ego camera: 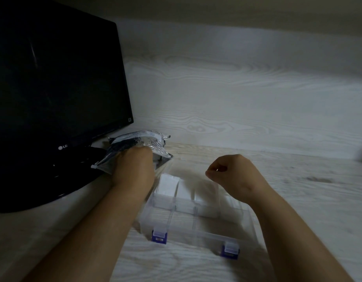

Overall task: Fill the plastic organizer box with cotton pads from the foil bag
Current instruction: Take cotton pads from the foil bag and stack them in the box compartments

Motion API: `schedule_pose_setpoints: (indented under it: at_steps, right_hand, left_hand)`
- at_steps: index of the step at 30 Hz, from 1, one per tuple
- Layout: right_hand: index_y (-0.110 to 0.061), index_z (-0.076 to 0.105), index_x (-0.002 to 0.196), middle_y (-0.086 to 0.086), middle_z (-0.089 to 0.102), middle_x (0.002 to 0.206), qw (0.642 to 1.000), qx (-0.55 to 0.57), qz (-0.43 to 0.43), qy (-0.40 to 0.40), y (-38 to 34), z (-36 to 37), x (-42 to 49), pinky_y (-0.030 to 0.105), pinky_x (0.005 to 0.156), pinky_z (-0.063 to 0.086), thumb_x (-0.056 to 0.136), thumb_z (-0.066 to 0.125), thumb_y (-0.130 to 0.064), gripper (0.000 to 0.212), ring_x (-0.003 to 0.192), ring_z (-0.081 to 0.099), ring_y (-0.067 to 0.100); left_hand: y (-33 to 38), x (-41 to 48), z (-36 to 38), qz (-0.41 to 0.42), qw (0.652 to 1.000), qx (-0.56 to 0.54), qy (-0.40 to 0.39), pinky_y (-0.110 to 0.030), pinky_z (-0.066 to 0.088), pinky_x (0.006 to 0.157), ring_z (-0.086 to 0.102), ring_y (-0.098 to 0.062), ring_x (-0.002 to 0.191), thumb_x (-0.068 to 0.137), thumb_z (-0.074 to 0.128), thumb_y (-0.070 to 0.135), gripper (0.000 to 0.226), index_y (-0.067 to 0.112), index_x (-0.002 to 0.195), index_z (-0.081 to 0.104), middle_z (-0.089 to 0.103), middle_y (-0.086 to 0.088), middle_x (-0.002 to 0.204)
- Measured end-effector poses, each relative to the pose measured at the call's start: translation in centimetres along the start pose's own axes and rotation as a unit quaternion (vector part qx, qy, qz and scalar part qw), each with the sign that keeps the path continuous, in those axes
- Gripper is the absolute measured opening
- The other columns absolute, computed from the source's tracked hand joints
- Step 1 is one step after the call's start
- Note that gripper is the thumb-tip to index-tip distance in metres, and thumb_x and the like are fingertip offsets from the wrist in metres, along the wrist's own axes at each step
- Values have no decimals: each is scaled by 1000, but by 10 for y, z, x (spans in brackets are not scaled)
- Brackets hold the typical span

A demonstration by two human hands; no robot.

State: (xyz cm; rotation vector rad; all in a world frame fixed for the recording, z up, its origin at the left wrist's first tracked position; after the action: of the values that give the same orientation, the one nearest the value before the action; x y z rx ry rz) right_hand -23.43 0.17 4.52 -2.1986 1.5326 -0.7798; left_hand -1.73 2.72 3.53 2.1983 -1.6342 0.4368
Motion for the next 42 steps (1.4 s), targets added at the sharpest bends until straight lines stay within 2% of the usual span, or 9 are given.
schedule_pose_setpoints:
  at_steps: [4, 6, 9, 12, 16, 21, 28, 36, 42]
  right_hand:
    - [-27, 71, 82, -15, 65, 79, 1000, 0, 3, -2, 0, 0, 0, 19, 65, 46, 88, 64, -29, 10, 75, 61, 4]
    - [-26, 71, 83, -15, 65, 78, 1000, 1, 4, -1, -1, 0, 0, 19, 64, 46, 88, 64, -30, 10, 74, 61, 4]
    - [-26, 71, 83, -15, 64, 78, 1000, 9, 7, 0, -1, -1, 0, 18, 61, 44, 88, 64, -30, 10, 73, 60, 3]
    - [-25, 72, 83, -14, 66, 79, 1000, 20, 11, 3, -1, -2, -1, 18, 63, 46, 88, 65, -28, 9, 74, 61, 3]
    - [-24, 72, 81, -12, 68, 76, 997, 74, 28, 6, -1, -5, 0, 21, 62, 51, 87, 67, -25, 8, 70, 62, 4]
    - [-8, 67, 86, 7, 73, 77, 971, 232, 60, -4, 0, -4, 0, 39, 76, 61, 84, 73, -19, 13, 77, 71, 25]
    - [-2, 58, 89, 19, 73, 89, 934, 350, 70, -24, -8, -4, -5, 42, 79, 60, 85, 73, -16, 21, 83, 72, 29]
    - [-7, 57, 76, 8, 64, 70, 949, 304, 78, 30, -1, -17, -3, 41, 72, 62, 78, 73, 5, 21, 67, 67, 21]
    - [-10, 70, 74, 12, 72, 70, 976, 167, 122, 64, 10, -32, -1, 45, 72, 61, 78, 75, -5, 8, 64, 70, 25]
  left_hand:
    - [-3, -2, 1, -22, 996, -86, 3, -36, 46, 80, 60, -31, 101, 90, 56, 6, 13, 9, 100, 65, 65, -12, 107]
    - [-5, -3, 1, -29, 988, -150, 28, -35, 42, 72, 58, -32, 95, 87, 58, 6, 6, 11, 88, 59, 63, -11, 99]
    - [-5, -4, 3, -57, 967, -245, 39, -30, 32, 64, 53, -30, 82, 81, 55, 3, 19, 17, 73, 45, 56, -4, 83]
    - [-3, -1, 2, -97, 939, -326, 58, -31, 35, 65, 52, -26, 79, 79, 51, -1, 15, 14, 79, 52, 57, -1, 82]
    - [4, 2, 1, -142, 875, -460, 58, -26, 38, 58, 55, -20, 73, 76, 54, -9, 28, 19, 76, 55, 58, 4, 75]
    - [26, 0, -2, -169, 752, -637, -13, -27, 38, 58, 51, -19, 64, 76, 59, -13, 31, 17, 72, 56, 58, -4, 74]
    - [57, -4, 3, -202, 675, -703, -95, -30, 36, 64, 51, -22, 72, 75, 58, -13, 31, 16, 64, 56, 56, -9, 69]
    - [79, -10, -4, -115, 726, -663, -143, -25, 43, 55, 54, -16, 65, 78, 63, -10, 26, 14, 67, 62, 59, -2, 70]
    - [97, -14, 0, -43, 775, -604, -180, -26, 54, 54, 60, -14, 58, 83, 65, -4, 26, 18, 69, 67, 61, -2, 68]
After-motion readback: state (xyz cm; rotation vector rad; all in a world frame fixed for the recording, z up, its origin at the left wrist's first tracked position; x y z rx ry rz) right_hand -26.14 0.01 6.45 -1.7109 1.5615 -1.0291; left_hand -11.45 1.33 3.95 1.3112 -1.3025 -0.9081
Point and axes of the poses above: each hand's wrist, its own x-axis towards the middle knuckle, its own z-axis out of the palm, y = z × x, the point moved 2 cm from there along x, towards the middle knuckle
